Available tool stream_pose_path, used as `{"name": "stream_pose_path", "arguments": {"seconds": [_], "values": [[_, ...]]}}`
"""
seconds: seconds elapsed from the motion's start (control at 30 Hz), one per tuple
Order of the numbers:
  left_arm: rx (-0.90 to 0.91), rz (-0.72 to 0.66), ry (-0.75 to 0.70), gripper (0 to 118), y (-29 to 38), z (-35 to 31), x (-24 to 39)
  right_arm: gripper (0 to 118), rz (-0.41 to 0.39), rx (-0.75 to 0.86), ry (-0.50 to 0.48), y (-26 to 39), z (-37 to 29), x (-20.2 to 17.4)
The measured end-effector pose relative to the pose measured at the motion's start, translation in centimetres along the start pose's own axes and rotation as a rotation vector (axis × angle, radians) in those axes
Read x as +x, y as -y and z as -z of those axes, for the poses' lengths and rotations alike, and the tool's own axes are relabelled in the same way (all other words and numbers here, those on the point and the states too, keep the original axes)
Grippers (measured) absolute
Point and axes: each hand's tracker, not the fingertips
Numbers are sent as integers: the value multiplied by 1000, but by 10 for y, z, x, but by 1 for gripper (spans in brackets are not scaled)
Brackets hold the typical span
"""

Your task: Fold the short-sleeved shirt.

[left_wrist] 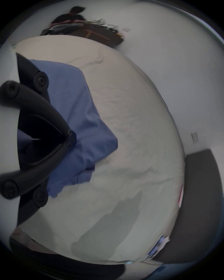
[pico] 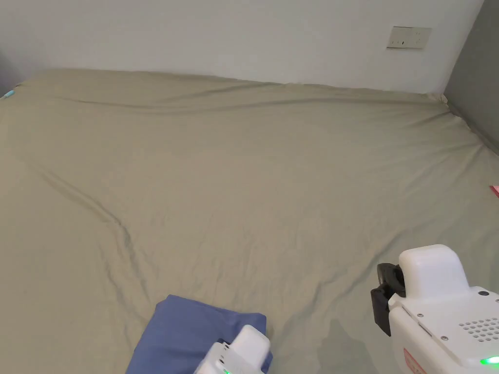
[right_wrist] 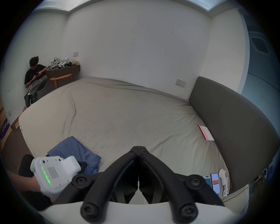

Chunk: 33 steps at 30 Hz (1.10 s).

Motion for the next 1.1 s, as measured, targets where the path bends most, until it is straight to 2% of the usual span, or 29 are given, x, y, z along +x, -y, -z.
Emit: {"name": "stream_pose_path", "arguments": {"seconds": [0.13,0.2,0.23,0.3,0.33,0.47,0.6,0.7,0.77,0.87,0.93,0.97,1.03,1.07,1.1], "values": [[43,49,65,0,7,-17,27,2,-7,-13,-12,2,8,-6],[47,32,162,0,9,-23,33,2,-7,-17,-23,2,13,-12],[38,14,212,0,9,-26,32,2,-7,-19,-30,2,15,-14],[46,-116,346,0,12,-36,20,2,-8,-17,-44,1,21,-19],[55,-166,360,0,13,-42,13,2,-7,-16,-48,0,24,-21],[149,-383,348,0,22,-68,-47,2,11,-15,-125,-4,42,-35],[198,-579,256,0,40,-78,-123,2,16,-93,-274,4,77,-61],[188,-610,152,0,56,-72,-167,2,22,-241,-381,28,115,-92],[146,-597,92,0,68,-65,-187,2,-1,-362,-447,51,139,-114],[99,-653,120,0,87,-51,-211,2,-91,-496,-486,87,167,-145],[72,-708,172,1,95,-44,-222,1,-112,-557,-486,104,179,-155],[66,-756,219,8,101,-38,-229,1,-97,-519,-479,106,179,-157],[38,-816,298,38,106,-28,-239,1,-73,-544,-491,93,180,-150],[29,-860,378,65,109,-22,-244,1,-76,-555,-503,91,183,-148],[3,-895,460,101,110,-13,-249,1,-80,-559,-516,91,183,-146]]}}
